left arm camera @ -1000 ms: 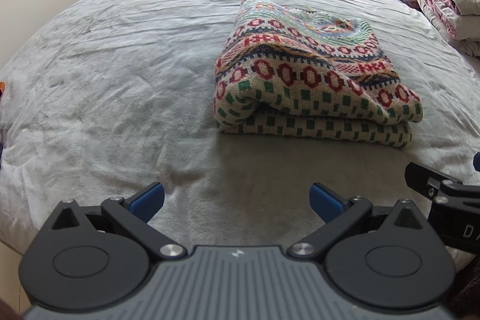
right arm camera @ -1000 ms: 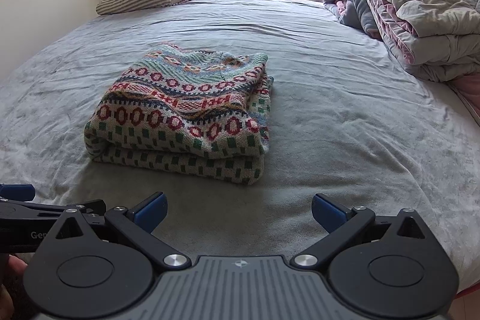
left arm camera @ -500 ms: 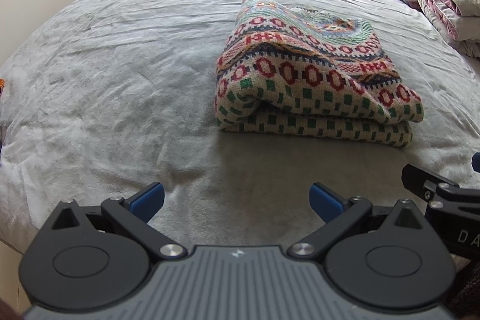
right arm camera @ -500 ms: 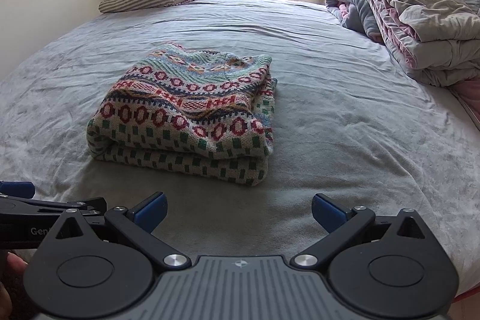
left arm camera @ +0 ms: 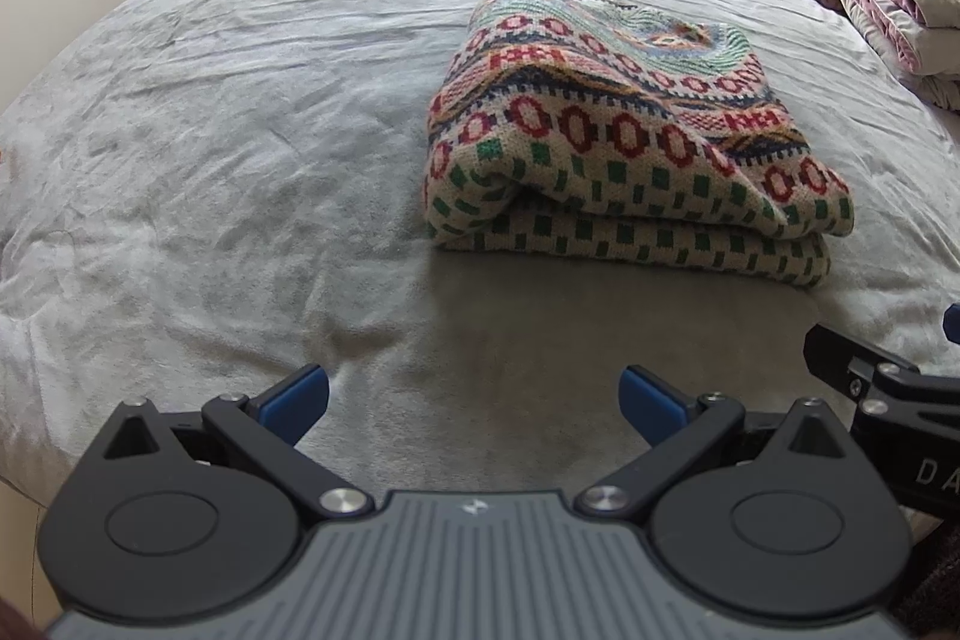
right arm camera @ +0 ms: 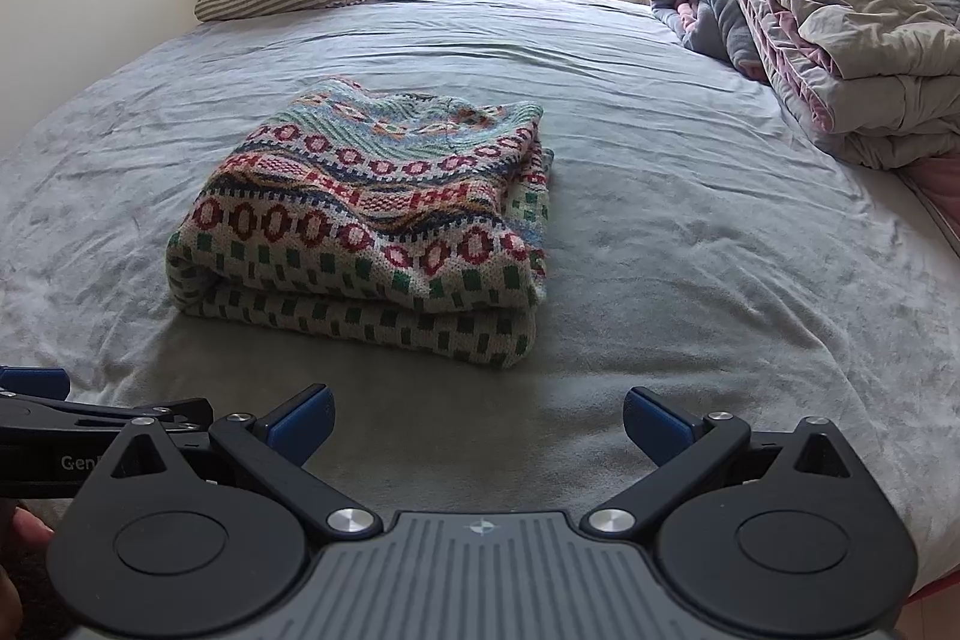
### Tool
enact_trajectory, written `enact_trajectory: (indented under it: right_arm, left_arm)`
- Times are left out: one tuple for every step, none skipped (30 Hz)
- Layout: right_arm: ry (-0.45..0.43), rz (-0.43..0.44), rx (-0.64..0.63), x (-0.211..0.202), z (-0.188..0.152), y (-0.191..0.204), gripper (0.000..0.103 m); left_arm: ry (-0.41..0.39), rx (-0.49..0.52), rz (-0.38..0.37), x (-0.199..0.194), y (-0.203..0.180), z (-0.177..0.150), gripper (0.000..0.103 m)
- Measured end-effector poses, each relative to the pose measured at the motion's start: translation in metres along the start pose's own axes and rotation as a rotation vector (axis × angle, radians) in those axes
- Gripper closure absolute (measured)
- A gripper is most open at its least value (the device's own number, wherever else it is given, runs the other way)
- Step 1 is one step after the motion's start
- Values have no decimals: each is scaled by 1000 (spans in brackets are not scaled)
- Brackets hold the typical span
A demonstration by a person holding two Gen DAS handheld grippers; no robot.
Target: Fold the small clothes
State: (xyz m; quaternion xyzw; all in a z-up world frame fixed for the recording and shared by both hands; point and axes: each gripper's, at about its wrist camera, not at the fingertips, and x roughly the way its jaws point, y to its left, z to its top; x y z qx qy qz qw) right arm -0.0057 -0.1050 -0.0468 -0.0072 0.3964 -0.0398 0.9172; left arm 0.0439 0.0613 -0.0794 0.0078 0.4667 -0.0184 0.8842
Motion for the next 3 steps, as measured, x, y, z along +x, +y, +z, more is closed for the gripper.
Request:
enact_trajectory:
  right_arm:
    - [1, 0, 0, 1, 0, 0, 0]
    - [2, 0, -1, 1, 0, 0, 0]
    - [4, 1, -1, 3, 0, 0, 0]
  left_arm:
    - [2, -1, -2, 1, 0, 0, 1]
    - [5, -2, -4, 2, -1, 0, 1]
    - [8, -2, -6, 2, -1, 0, 1]
